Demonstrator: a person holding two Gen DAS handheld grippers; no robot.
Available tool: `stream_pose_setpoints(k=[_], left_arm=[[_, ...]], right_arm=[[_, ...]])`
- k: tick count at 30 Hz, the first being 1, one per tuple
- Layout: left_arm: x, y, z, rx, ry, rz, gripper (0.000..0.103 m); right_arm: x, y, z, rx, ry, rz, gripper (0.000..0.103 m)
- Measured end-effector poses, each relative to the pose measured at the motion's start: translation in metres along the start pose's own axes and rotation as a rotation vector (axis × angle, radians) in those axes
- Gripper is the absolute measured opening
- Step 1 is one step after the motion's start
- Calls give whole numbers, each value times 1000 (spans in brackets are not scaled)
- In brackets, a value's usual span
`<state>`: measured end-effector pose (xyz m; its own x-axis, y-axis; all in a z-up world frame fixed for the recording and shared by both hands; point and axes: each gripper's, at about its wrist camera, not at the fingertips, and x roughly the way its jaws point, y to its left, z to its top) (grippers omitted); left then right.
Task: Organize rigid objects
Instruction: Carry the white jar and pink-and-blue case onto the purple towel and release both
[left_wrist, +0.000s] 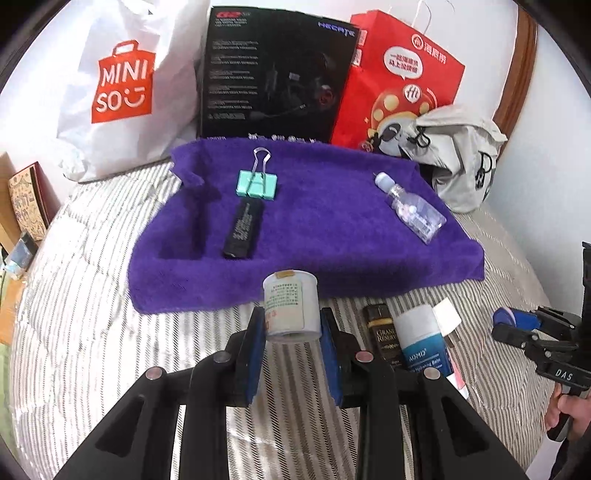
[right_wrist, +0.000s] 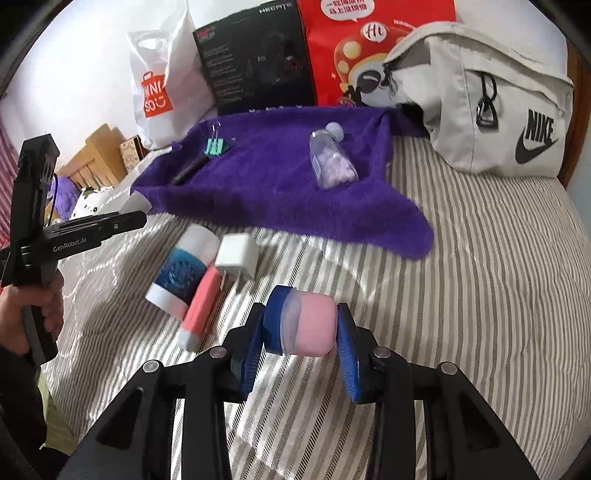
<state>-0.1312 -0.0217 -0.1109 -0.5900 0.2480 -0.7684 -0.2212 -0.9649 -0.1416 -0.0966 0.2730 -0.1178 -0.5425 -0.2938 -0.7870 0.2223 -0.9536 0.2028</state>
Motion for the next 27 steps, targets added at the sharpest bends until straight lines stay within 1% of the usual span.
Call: stream_pose_setpoints(k=[1, 6, 9, 16, 20, 22, 24, 27], left_arm=[[-1, 1, 2, -2, -4, 1, 27], [-5, 10, 16, -5, -21, 4, 27], [-5, 14, 25, -9, -30, 10, 27], [0, 24, 39, -16, -38, 21, 27], [1, 30, 41, -27, -40, 23, 27], [2, 34, 40, -34, -38, 23, 27], [2, 37, 40, -38, -35, 22, 27], [3, 41, 40, -42, -36, 16, 27]], right_arm=[[-1, 0, 4, 4, -17, 6, 38], [2, 6, 26, -25, -25, 17, 38], [6, 11, 44, -51, -45, 22, 38], [35, 19, 97, -89, -51, 44, 38], [69, 23, 127, -107, -16, 25, 38], [84, 24, 134, -114, 9, 10, 38], [102, 26, 139, -133, 51, -11, 38], [113, 31, 138, -162, 78, -33, 38]])
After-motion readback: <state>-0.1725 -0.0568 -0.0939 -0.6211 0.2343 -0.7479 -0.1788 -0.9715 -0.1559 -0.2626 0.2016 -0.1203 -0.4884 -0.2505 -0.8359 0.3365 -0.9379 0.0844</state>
